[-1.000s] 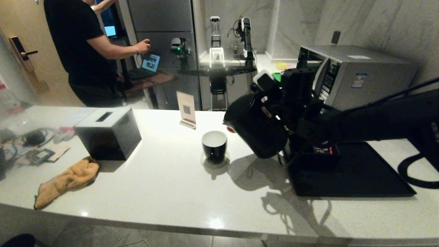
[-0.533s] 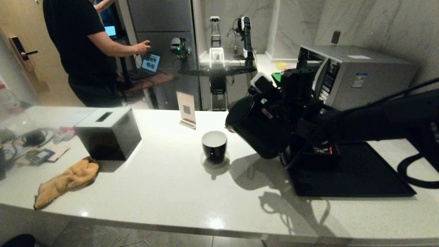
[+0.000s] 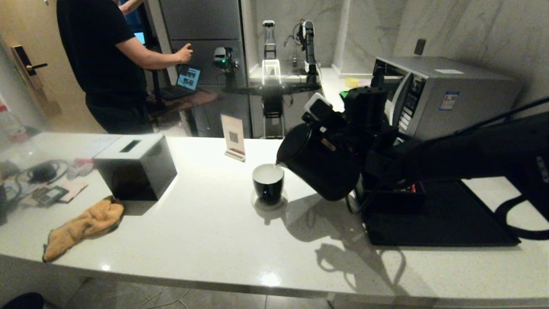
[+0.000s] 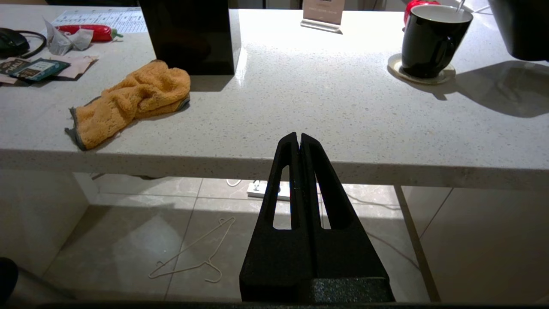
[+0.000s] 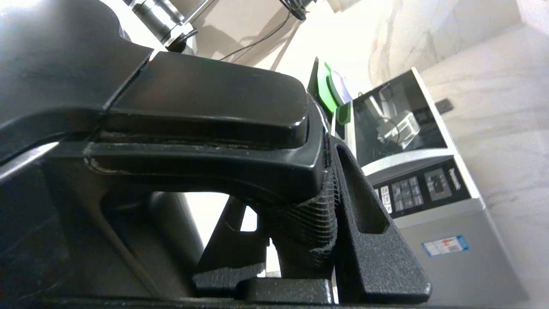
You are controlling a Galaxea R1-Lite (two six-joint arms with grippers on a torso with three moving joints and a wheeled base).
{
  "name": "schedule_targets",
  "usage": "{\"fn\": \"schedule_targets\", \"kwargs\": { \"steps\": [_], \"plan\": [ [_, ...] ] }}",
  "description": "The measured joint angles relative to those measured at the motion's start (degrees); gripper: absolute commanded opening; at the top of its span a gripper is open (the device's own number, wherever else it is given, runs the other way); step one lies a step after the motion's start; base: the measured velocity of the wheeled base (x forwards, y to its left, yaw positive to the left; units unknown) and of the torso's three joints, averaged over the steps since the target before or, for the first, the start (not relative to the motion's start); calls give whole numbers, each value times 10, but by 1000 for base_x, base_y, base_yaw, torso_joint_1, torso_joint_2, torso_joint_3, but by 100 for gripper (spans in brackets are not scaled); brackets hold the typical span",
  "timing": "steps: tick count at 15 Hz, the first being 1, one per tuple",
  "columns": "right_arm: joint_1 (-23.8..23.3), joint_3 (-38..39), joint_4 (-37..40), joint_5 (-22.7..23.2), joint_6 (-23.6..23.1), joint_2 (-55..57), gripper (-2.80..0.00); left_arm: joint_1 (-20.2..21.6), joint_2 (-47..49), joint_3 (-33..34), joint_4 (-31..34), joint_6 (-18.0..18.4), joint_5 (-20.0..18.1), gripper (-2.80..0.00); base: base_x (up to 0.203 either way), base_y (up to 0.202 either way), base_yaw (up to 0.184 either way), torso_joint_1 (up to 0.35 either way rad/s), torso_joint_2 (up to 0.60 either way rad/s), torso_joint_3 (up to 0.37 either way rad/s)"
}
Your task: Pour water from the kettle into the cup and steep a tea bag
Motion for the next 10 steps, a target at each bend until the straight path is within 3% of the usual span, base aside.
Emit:
{"fn": "schedule_targets", "kwargs": {
  "steps": [10],
  "plan": [
    [16, -24, 4, -1, -30, 9, -280, 0, 0, 0, 0, 0, 0, -280, 0, 0, 0, 0, 0, 0]
  ]
}}
